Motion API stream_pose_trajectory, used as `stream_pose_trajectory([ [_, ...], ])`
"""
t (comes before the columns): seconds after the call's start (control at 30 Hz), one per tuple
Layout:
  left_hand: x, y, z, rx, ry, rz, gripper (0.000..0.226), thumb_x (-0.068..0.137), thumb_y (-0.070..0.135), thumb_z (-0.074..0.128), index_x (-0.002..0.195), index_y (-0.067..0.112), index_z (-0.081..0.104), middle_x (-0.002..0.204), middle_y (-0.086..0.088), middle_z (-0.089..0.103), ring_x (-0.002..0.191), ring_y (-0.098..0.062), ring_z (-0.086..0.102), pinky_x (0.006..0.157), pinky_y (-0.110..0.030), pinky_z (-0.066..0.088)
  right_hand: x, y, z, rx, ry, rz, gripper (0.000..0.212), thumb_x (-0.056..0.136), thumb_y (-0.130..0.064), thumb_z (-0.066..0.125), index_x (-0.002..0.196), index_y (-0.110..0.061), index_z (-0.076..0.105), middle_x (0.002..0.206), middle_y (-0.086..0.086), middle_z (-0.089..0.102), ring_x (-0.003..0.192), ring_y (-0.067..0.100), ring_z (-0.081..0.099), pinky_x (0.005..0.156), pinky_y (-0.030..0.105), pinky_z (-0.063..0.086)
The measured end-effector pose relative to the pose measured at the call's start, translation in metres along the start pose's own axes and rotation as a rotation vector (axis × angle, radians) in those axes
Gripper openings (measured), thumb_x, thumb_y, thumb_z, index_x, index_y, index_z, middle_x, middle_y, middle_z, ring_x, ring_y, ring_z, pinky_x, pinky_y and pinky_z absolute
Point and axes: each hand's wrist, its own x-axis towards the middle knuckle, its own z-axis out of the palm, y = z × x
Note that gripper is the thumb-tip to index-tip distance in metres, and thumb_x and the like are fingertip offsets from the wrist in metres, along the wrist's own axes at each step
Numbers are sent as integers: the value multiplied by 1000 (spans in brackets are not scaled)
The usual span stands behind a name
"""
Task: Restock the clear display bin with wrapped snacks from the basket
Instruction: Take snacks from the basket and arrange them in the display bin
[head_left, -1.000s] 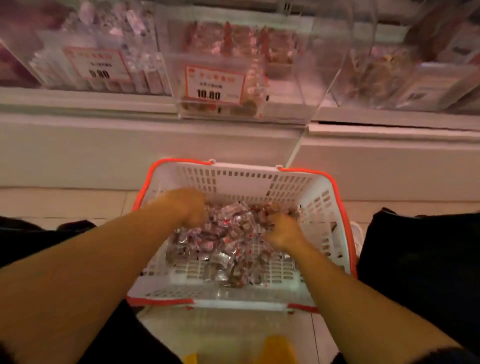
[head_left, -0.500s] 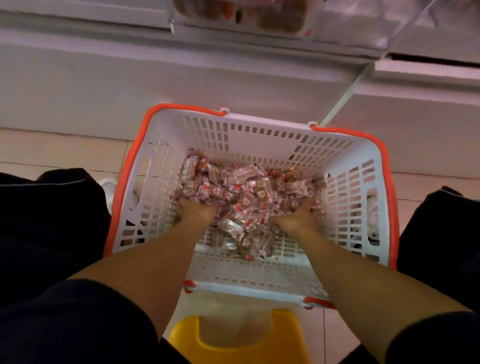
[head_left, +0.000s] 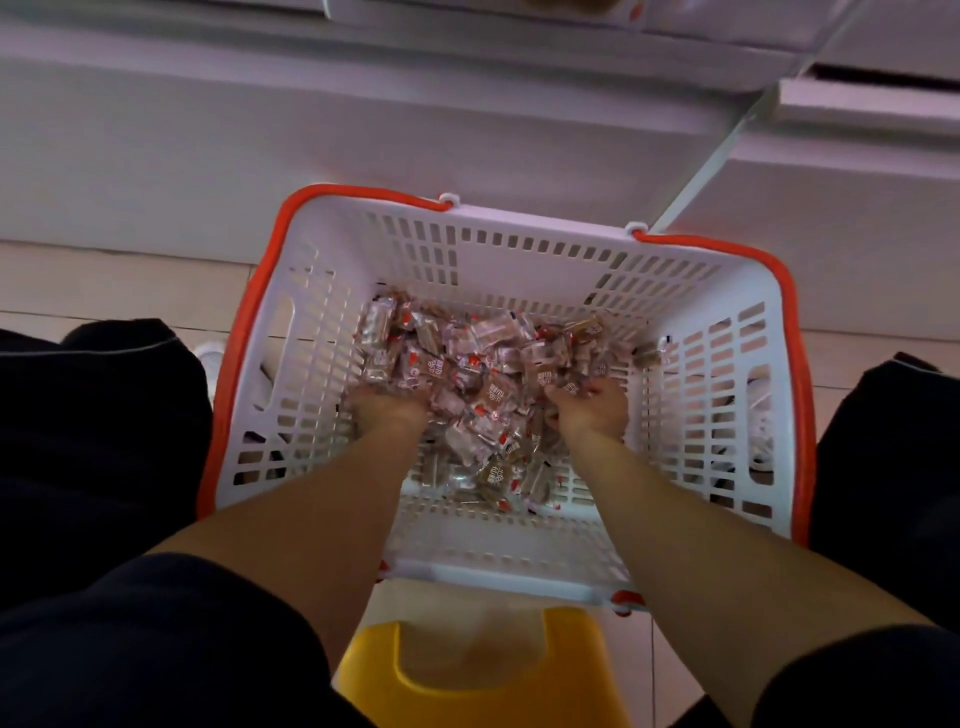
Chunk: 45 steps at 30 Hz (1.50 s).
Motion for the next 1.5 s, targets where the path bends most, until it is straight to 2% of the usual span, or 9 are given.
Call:
stream_pose_trajectory([
  [0.13,-8,11,-5,-30,-309,-189,47,84,21,77,121,0,58,116,-15,67,107,-29,64,93,-42,54,-1,-4,-1,33,-182,100,21,80,1,78,96,-7,66,102,18,72,83,30,73,74,43,62],
  [0.33,-44,23,-25,104,-552,-331,10,93,9,64,88,4,58,79,-5,56,54,-7,36,37,-15,37,-19,-9,-20,5,-513,285,35,82,8,72,115,9,60,95,14,70,75,17,67,60,20,57],
  [0.6,-70,18,-40,501,-582,87,55,72,37,85,113,7,61,109,-10,68,92,-24,68,82,-42,59,-34,-18,-36,56,-566,121,27,89,-8,71,113,5,66,116,19,70,105,30,68,93,40,56],
  [0.8,-103,64,-61,207,-804,56,60,69,38,80,117,6,63,121,-14,64,100,-28,68,68,-33,60,-65,-78,-74,0,-730,-120,43,78,2,78,119,-3,64,106,14,72,90,24,71,73,33,60],
  [0.97,-156,154,-85,271,-953,302,42,81,40,70,106,7,62,83,-7,74,73,-19,74,49,-22,54,-103,-172,-116,-204,-1019,-389,24,84,6,69,105,-6,68,96,12,70,81,23,72,72,48,62],
  [1.13,-229,227,-117,468,-967,613,66,79,74,41,99,13,59,65,-2,57,51,-12,56,46,-24,50,-166,-251,-158,-511,-1043,-808,34,79,5,75,111,-6,68,83,21,64,69,16,68,65,27,59],
  [1.27,-271,252,-144,311,-1215,502,58,83,59,48,110,8,58,88,-11,56,64,-13,56,55,-22,53,-205,-279,-187,-312,-947,-1027,36,69,-2,83,103,-8,73,75,18,65,70,17,65,66,20,56],
  [1.4,-286,269,-155,149,-1396,415,48,90,37,48,123,2,55,105,-20,58,82,-19,60,68,-23,56,-212,-280,-205,-197,-833,-1111,43,59,-15,85,100,-12,76,94,25,73,84,24,69,80,42,61],
  [1.5,-292,279,-150,126,-1472,397,50,90,35,49,128,2,55,122,-23,61,97,-27,65,80,-29,59,-208,-284,-208,-31,-802,-1139,40,61,-15,82,101,-14,76,90,12,77,84,18,73,73,30,61],
])
